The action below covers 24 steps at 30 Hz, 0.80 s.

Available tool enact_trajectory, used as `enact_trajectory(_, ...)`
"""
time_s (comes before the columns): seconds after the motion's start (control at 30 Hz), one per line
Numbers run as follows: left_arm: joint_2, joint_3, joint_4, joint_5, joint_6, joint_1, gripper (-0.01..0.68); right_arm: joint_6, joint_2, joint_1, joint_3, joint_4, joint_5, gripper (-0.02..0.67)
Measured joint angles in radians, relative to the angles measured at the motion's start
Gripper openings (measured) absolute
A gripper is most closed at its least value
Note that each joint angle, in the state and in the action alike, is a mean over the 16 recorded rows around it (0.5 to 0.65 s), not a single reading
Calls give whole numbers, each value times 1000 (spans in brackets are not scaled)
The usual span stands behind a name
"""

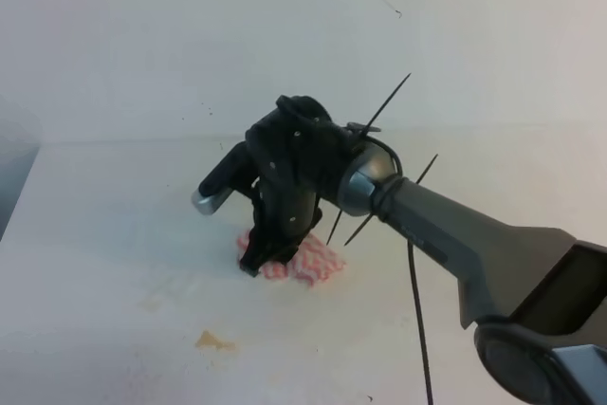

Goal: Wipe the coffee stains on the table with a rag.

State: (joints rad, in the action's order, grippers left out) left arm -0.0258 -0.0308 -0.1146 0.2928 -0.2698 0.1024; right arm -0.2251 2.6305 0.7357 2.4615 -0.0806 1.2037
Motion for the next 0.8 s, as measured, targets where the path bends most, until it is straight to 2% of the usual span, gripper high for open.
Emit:
enact_trajectory(0.53,-2,0,0,0,0,0,0,13,0,214,0,89,1,292)
enact_trajectory(0.8,-2,0,0,0,0,0,0,26,0,286,0,103,1,292)
